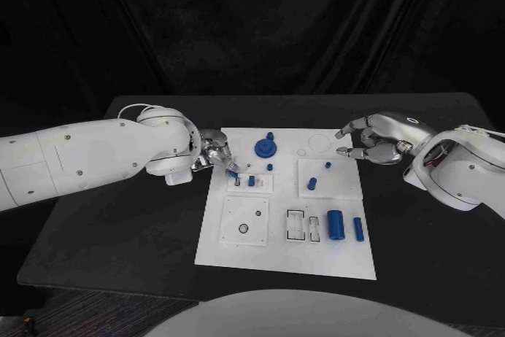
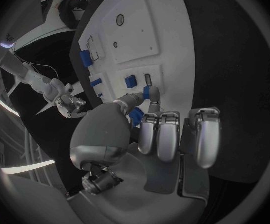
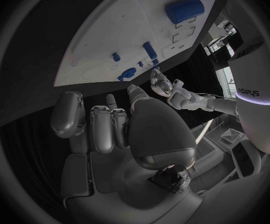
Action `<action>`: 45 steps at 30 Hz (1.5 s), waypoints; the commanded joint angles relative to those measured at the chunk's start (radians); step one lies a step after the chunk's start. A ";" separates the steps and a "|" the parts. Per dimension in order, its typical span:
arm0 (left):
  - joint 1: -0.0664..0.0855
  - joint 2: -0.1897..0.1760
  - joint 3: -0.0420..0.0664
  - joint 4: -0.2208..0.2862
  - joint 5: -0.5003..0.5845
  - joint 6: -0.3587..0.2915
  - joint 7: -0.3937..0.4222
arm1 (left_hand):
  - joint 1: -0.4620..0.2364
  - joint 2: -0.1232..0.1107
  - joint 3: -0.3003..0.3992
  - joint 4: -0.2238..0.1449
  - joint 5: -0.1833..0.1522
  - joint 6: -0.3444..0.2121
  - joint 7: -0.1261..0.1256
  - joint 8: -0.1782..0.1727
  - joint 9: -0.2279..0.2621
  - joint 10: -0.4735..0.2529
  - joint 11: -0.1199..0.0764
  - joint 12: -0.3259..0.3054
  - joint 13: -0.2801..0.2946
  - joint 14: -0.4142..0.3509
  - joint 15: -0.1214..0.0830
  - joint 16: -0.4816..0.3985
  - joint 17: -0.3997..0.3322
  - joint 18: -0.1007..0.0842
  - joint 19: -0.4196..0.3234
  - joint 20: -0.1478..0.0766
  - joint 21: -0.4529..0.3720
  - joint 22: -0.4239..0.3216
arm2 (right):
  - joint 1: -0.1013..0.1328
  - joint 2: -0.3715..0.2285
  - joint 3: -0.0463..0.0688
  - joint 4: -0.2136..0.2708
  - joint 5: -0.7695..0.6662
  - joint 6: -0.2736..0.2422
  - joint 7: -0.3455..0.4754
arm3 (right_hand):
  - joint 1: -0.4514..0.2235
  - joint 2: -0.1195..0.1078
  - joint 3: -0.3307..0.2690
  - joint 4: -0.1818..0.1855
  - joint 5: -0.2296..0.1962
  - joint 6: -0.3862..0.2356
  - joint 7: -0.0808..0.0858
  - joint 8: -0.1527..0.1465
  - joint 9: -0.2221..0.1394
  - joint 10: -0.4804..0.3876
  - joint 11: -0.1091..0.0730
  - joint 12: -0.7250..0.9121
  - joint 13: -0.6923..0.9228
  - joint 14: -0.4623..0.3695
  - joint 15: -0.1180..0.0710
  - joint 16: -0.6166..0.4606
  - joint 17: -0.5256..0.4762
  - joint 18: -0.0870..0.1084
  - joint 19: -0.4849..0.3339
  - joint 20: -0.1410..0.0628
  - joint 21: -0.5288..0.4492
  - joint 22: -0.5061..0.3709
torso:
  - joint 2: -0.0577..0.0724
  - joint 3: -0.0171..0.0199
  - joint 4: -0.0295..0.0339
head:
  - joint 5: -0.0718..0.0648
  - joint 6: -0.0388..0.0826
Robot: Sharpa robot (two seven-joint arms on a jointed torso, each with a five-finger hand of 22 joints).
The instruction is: Assemble the parts on the task board
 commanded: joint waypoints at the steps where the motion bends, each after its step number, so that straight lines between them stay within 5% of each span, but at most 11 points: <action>1: -0.006 0.003 0.001 0.001 0.003 0.010 0.006 | -0.003 0.006 0.046 -0.040 -0.001 -0.002 -0.006 0.004 0.000 0.104 0.001 0.003 0.262 0.104 0.001 0.003 0.263 0.010 0.044 0.000 -0.005 0.219 | -0.004 -0.001 0.000 0.002 -0.006 0.003 -0.012 | 0.012 0.001 -0.002 -0.006 0.006 0.006 0.002 -0.006 -0.001 -0.005 -0.001 -0.004 0.088 0.059 0.007 -0.005 0.017 0.011 -0.006 0.003 -0.004 0.143 | 0.000 0.0003 -0.0002 | 0.002 0.000; 12: -0.021 0.005 0.001 0.002 0.003 0.009 0.015 | -0.004 0.008 0.050 -0.039 0.000 -0.003 -0.005 0.003 0.000 0.104 0.001 0.003 0.262 0.104 0.002 0.003 0.263 0.011 0.042 0.000 -0.008 0.217 | -0.006 -0.002 0.000 0.003 -0.006 0.002 -0.011 | 0.012 0.001 -0.002 -0.007 0.007 0.006 0.002 -0.006 -0.001 -0.005 -0.001 -0.004 0.087 0.059 0.007 -0.005 0.017 0.011 -0.006 0.003 -0.003 0.143 | 0.000 0.0004 0.0003 | 0.001 0.000; 45: -0.029 -0.003 0.000 0.019 0.003 0.036 0.015 | -0.008 0.009 0.056 -0.038 -0.001 -0.006 -0.004 0.002 -0.001 0.104 0.002 0.003 0.262 0.104 0.002 0.003 0.263 0.013 0.038 0.000 -0.014 0.214 | -0.007 0.002 0.000 0.002 -0.006 0.012 -0.015 | 0.014 0.001 -0.001 -0.008 0.011 0.006 0.002 -0.006 -0.002 -0.009 -0.001 -0.009 0.082 0.059 0.006 -0.006 0.016 0.011 -0.007 0.003 -0.006 0.142 | 0.001 -0.0004 0.0018 | 0.004 0.000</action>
